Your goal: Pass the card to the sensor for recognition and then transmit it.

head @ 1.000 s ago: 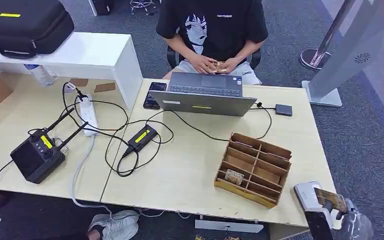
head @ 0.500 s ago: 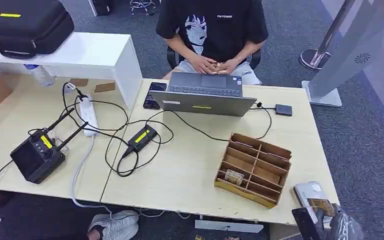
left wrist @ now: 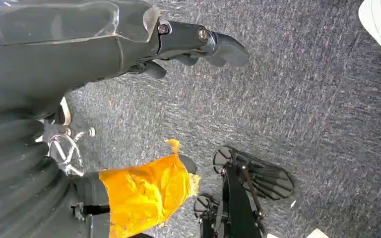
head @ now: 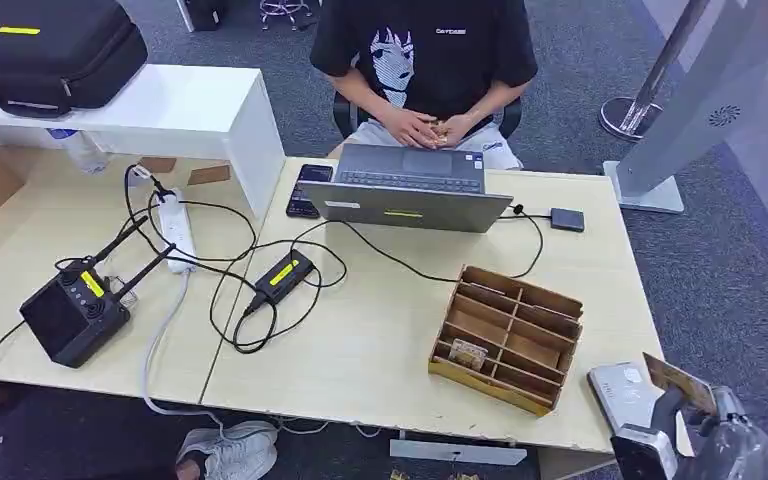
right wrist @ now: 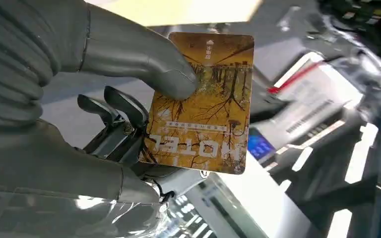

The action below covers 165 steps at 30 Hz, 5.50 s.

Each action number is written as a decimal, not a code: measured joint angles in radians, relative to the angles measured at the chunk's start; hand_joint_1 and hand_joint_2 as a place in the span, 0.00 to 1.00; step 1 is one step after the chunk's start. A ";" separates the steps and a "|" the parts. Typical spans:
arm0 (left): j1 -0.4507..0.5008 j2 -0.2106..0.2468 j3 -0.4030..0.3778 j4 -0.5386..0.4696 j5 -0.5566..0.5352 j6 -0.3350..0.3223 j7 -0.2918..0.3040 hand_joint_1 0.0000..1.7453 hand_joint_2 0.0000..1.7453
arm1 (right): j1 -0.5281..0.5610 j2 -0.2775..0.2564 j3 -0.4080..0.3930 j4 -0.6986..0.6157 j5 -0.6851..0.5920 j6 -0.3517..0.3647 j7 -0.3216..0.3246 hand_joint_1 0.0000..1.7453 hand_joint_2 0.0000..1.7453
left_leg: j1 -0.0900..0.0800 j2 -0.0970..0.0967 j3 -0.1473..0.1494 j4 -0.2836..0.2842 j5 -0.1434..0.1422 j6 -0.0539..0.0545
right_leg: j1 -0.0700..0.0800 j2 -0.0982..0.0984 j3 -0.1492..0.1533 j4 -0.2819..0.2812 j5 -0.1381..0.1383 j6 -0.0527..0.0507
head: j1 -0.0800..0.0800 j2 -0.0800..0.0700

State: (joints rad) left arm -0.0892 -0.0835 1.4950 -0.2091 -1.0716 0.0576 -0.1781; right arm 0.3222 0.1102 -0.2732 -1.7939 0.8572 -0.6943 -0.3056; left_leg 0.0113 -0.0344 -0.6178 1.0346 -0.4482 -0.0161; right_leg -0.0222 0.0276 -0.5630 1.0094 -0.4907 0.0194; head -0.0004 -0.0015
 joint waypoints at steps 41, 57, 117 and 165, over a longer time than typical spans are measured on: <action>-0.019 0.027 -0.109 0.000 -0.163 -0.090 0.019 0.00 1.00 | -1.258 -0.130 0.752 1.021 0.030 0.318 0.394 0.00 1.00 | 0.001 0.000 -0.013 0.000 0.019 0.000 | 0.000 0.001 -0.014 0.002 0.017 0.000 | 0.000 0.000; -0.008 0.032 -0.098 0.000 -0.088 -0.077 0.010 0.00 1.00 | -1.039 -0.176 0.784 0.755 -0.682 0.712 0.153 0.00 1.00 | 0.001 -0.002 -0.014 0.000 0.018 0.001 | 0.000 0.000 -0.015 0.000 0.016 0.000 | 0.000 0.000; -0.005 0.017 -0.044 0.000 -0.097 -0.037 0.019 0.00 1.00 | -0.369 -0.303 0.279 0.510 0.381 0.008 0.371 0.00 1.00 | 0.001 0.000 -0.014 0.000 0.010 0.001 | 0.000 0.000 -0.013 -0.001 0.011 0.002 | 0.000 0.000; -0.006 0.016 -0.044 0.000 -0.097 -0.043 0.010 0.00 1.00 | -0.427 -0.214 0.471 0.464 0.384 0.051 0.443 1.00 1.00 | 0.001 0.000 -0.013 0.000 0.010 0.001 | 0.000 0.000 -0.013 -0.001 0.010 0.002 | 0.000 0.000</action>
State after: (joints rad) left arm -0.0948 -0.0679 1.4508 -0.2091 -1.1681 0.0149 -0.1682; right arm -0.1051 -0.1041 0.1976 -1.3302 1.2409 -0.6432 0.1373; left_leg 0.0121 -0.0345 -0.6312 1.0343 -0.4378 -0.0152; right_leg -0.0221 0.0273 -0.5762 1.0088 -0.4803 0.0215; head -0.0004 -0.0015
